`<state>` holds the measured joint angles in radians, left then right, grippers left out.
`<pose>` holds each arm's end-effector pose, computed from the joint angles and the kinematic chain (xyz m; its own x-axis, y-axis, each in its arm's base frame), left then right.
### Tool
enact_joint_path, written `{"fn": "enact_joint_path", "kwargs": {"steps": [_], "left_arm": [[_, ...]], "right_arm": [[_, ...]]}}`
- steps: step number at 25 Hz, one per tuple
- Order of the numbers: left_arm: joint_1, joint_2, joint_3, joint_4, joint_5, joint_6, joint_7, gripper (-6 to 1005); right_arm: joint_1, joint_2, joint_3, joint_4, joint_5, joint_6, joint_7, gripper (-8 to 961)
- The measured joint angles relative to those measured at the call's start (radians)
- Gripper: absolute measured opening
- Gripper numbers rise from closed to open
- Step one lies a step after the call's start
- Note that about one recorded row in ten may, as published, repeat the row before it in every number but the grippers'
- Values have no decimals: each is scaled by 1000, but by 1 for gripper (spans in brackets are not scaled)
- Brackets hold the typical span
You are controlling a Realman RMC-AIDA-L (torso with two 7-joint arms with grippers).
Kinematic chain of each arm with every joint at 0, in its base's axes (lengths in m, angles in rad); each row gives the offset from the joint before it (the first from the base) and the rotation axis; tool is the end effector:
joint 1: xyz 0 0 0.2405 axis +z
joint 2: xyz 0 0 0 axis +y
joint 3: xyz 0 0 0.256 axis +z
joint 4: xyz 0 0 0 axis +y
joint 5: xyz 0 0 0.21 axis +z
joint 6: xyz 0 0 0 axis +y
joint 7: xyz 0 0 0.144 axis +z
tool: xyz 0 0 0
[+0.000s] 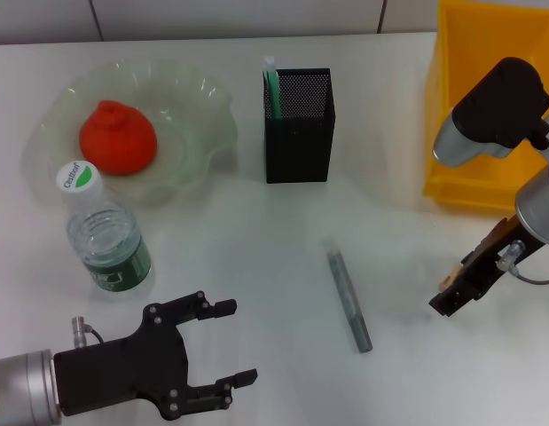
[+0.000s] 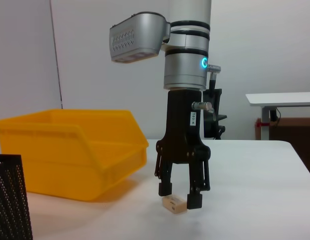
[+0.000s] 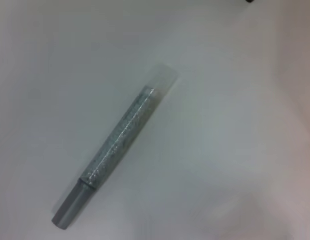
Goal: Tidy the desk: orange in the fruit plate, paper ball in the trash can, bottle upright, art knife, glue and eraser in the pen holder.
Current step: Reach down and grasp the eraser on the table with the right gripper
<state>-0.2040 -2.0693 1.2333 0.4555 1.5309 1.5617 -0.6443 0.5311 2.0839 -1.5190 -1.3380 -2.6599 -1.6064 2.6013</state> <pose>-0.3045 0.2062 -0.0621 0.8430 0.0007 0.5379 0.1453 -0.9631 -0.2265 0.2089 0.3235 -0.0196 0.6440 -0.6722 0.3653 -0.5328 -0.7367 -0.4164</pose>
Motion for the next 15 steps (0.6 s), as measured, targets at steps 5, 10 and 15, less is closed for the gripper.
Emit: {"fn": "enact_joint_path", "kwargs": {"steps": [5, 10, 15], "left_arm": [[0, 0, -1, 0, 0, 0, 0, 775], [0, 0, -2, 0, 0, 0, 0, 775], [1, 0, -2, 0, 0, 0, 0, 775]], "right_arm": [[12, 0, -1, 24, -2, 19, 0, 772], [33, -1, -2, 61, -15, 19, 0, 761], [50, 1, -2, 97, -30, 31, 0, 644]]}}
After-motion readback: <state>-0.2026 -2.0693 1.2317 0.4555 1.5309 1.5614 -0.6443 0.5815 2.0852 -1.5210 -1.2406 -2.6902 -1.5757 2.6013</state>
